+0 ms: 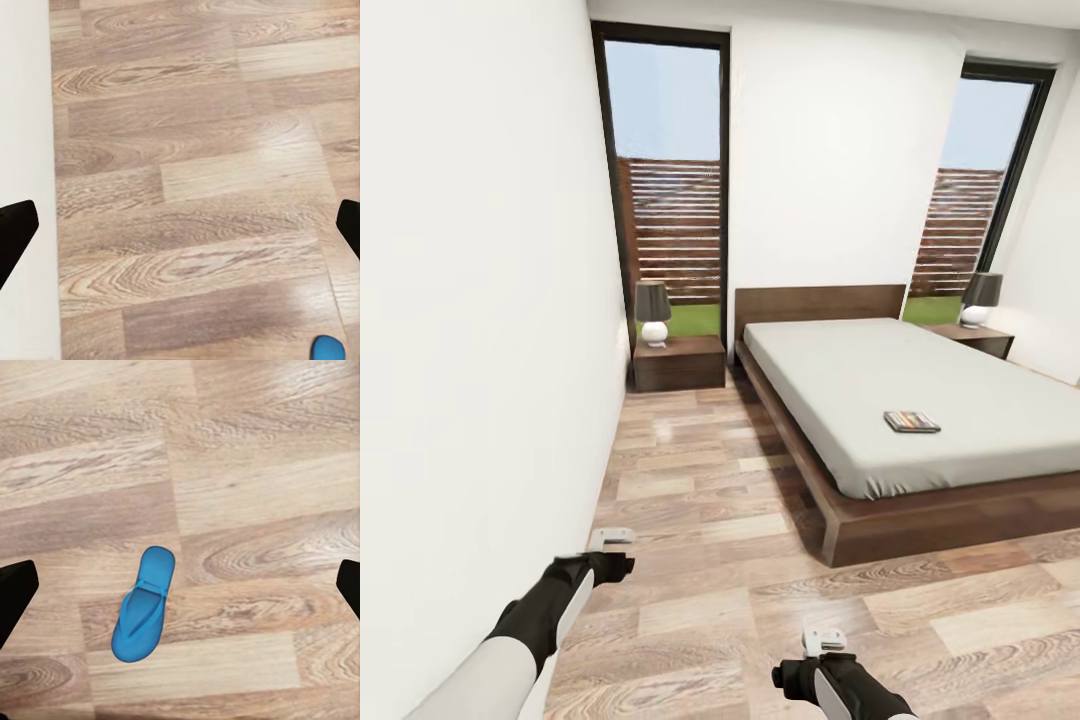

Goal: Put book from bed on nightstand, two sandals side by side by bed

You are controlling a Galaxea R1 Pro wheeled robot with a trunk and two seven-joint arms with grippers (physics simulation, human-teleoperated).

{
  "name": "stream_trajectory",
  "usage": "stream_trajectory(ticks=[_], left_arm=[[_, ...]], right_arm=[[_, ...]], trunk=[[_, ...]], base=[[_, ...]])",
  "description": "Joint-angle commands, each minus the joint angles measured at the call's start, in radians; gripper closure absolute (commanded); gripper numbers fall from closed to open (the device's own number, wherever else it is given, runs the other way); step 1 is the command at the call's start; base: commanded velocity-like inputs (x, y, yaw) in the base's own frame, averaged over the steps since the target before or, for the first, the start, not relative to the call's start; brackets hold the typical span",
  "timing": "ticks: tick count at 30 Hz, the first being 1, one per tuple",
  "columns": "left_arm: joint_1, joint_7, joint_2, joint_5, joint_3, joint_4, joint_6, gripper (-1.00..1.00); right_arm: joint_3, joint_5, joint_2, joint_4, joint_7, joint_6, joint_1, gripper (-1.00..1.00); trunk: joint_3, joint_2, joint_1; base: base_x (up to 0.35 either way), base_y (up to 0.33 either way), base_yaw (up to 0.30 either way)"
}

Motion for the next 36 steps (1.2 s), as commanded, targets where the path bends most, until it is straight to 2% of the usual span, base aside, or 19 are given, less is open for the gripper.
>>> stream_trajectory(ticks=[1,21,36], left_arm=[[0.0,-0.001,0.0,0.001,0.0,-0.007,0.009,-1.0],[0.0,-0.001,0.0,0.002,0.001,-0.029,0.025,-1.0],[0.0,-0.001,0.001,0.003,0.002,-0.029,0.026,-1.0]], right_arm=[[-0.005,0.0,0.001,-0.002,-0.001,0.006,0.0,-1.0],[-0.006,-0.003,0.01,-0.003,-0.006,0.005,0.0,-1.0],[-0.013,-0.016,0.033,-0.017,-0.078,0.011,-0.005,-1.0]], trunk=[[-0.004,-0.008,0.004],[-0.067,-0.148,0.081],[-0.114,-0.253,0.138]], base=[[0.0,0.0,0.0],[0.0,0.0,0.0],[0.0,0.0,0.0]])
